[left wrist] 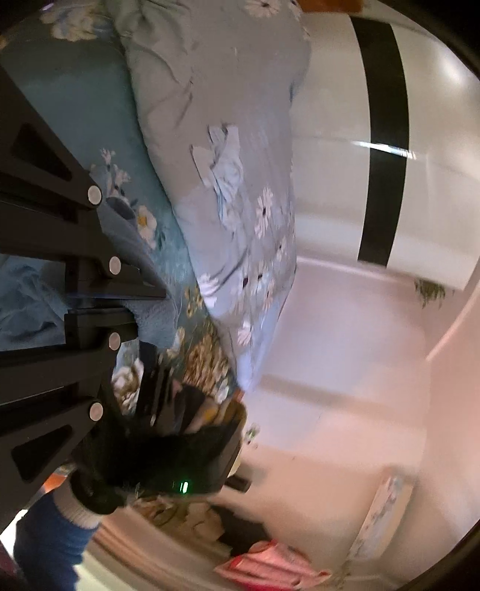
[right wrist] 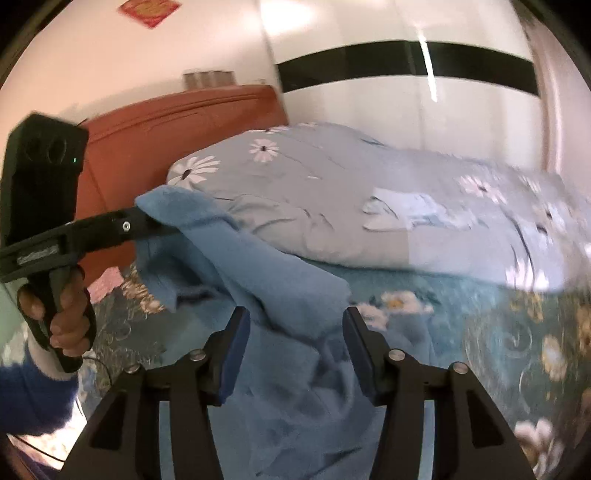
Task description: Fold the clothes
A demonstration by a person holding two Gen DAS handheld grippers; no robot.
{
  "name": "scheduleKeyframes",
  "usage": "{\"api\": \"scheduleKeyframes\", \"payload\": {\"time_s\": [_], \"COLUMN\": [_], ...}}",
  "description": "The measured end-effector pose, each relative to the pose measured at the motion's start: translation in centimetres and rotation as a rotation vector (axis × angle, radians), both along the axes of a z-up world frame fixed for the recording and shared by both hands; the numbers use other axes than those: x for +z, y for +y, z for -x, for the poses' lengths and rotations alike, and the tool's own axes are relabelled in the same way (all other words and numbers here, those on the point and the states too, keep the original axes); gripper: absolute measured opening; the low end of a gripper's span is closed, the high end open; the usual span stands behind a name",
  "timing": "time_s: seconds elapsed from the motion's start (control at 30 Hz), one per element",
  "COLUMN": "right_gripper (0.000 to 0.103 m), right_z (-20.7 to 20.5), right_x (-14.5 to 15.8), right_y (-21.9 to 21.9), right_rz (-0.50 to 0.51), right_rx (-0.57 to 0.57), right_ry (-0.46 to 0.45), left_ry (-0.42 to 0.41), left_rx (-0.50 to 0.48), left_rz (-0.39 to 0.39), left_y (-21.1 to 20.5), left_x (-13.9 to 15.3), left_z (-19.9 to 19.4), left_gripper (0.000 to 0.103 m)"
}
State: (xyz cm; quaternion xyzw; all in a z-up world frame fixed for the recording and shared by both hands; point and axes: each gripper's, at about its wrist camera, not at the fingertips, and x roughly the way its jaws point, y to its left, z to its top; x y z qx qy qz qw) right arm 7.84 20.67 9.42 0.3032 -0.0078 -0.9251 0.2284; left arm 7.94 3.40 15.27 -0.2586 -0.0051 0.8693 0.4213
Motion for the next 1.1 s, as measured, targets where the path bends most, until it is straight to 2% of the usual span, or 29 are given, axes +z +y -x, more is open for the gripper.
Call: {"api": "scheduleKeyframes", "payload": {"time_s": [0.07,0.13,0.17,0.23,0.3,0.37,0.43,0.47,0.5,0.7,0.77,0.8,0.9,1.0,1.1], "right_gripper": [0.054,0.053,0.049,0.008,0.008,0.007,0.006,0.006,0.006,0.006,0.006,0.006,0.006,0.006,0.006], "right_z": [0.5,0.9,1.2,1.5,1.8,2.3,2.6,2.9,3.1,5.4,5.7,5.9,5.7,4.8,3.8], "right_x": [0.2,0.3,0.3,0.3,0.2,0.2,0.7,1.0,1.4,3.6,4.2,4.5,5.5,6.6,7.7], "right_y": [-0.6,-0.5,-0.4,0.1,0.3,0.5,0.9,1.2,1.6,1.7,1.5,1.4,1.1,0.8,0.8], "right_rz": [-0.029,-0.017,-0.005,0.056,0.076,0.084,0.088,0.092,0.097,0.083,0.081,0.08,0.085,0.071,0.061], "right_rx": [0.007,0.016,0.013,0.034,0.024,-0.004,-0.046,-0.073,-0.098,-0.151,-0.163,-0.169,-0.169,-0.168,-0.177], "right_ry": [0.013,0.016,0.006,-0.036,-0.067,-0.088,-0.091,-0.087,-0.085,-0.086,-0.085,-0.085,-0.075,-0.052,-0.028], "left_ry": [0.01,0.005,-0.006,-0.032,-0.059,-0.091,-0.088,-0.081,-0.074,-0.254,-0.246,-0.253,-0.317,-0.356,-0.399], "left_rx": [-0.009,0.0,0.002,0.016,0.03,0.07,0.185,0.233,0.28,0.301,0.297,0.307,0.282,0.334,0.341], "left_rz": [0.008,0.006,0.004,-0.013,-0.031,-0.066,-0.116,-0.127,-0.138,-0.116,-0.051,-0.048,-0.113,-0.162,-0.209], "left_y": [0.3,0.2,0.1,-0.3,-0.6,-1.6,-3.3,-3.9,-4.4,-1.6,1.1,1.9,3.5,4.1,4.8], "left_x": [0.1,0.1,-0.1,-0.8,-1.4,-2.1,-3.0,-3.4,-3.9,-9.1,-9.9,-10.1,-10.3,-10.3,-10.3], "left_z": [-0.4,-0.4,-0.3,0.2,0.6,0.6,-0.3,-0.8,-1.3,-3.3,-3.7,-3.7,-2.5,-1.2,-0.3], "left_gripper": [0.003,0.003,0.004,0.005,0.008,0.025,0.066,0.07,0.072,0.072,0.072,0.072,0.072,0.072,0.072]}}
